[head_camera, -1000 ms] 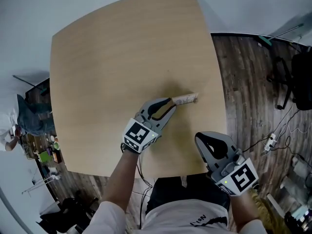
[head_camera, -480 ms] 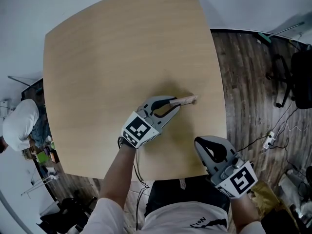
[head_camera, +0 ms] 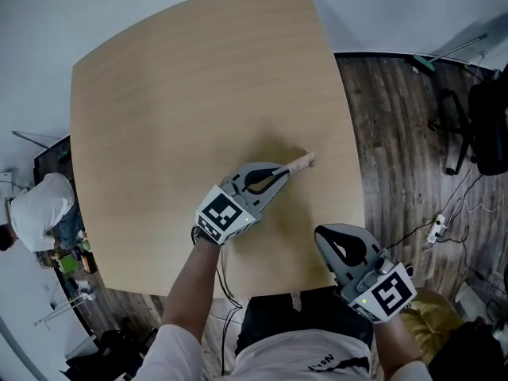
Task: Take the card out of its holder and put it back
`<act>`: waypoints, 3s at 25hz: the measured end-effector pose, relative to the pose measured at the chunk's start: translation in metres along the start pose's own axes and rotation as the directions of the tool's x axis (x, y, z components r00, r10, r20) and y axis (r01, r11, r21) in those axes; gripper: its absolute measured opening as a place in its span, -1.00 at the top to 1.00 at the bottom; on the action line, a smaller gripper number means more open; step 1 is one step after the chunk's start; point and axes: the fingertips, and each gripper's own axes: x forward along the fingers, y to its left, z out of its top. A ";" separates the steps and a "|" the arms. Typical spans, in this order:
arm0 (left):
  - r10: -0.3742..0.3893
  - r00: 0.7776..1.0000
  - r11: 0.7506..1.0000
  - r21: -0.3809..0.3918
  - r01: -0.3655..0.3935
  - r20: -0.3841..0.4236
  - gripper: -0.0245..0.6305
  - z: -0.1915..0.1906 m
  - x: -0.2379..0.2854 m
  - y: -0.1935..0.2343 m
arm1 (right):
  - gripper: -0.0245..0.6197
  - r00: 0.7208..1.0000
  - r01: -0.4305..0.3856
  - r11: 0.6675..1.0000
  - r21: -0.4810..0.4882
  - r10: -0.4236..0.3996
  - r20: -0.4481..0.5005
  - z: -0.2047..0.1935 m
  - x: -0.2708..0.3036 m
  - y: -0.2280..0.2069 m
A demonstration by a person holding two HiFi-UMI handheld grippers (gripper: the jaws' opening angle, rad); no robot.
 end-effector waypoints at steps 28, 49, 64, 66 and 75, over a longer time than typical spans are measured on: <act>0.139 0.973 0.989 0.015 -0.145 0.185 0.85 0.218 -0.107 -0.087 | 0.88 0.982 0.093 0.993 -0.069 -0.080 0.170 0.111 -0.063 0.045; 0.106 0.966 0.990 0.064 -0.124 0.235 0.85 0.265 -0.154 -0.160 | 0.88 0.962 0.074 0.984 -0.160 -0.028 0.272 0.165 -0.091 0.098; 0.107 0.975 0.989 0.081 -0.124 0.193 0.85 0.250 -0.135 -0.139 | 0.88 0.968 0.079 0.984 -0.162 -0.037 0.247 0.164 -0.080 0.078; 0.103 0.978 0.989 0.088 -0.120 0.179 0.85 0.241 -0.126 -0.131 | 0.88 0.970 0.079 0.985 -0.152 -0.040 0.241 0.160 -0.078 0.069; 0.042 0.993 0.996 0.079 -0.051 0.115 0.85 0.178 -0.081 -0.078 | 0.88 0.982 0.051 0.992 -0.113 -0.029 0.189 0.135 -0.051 0.026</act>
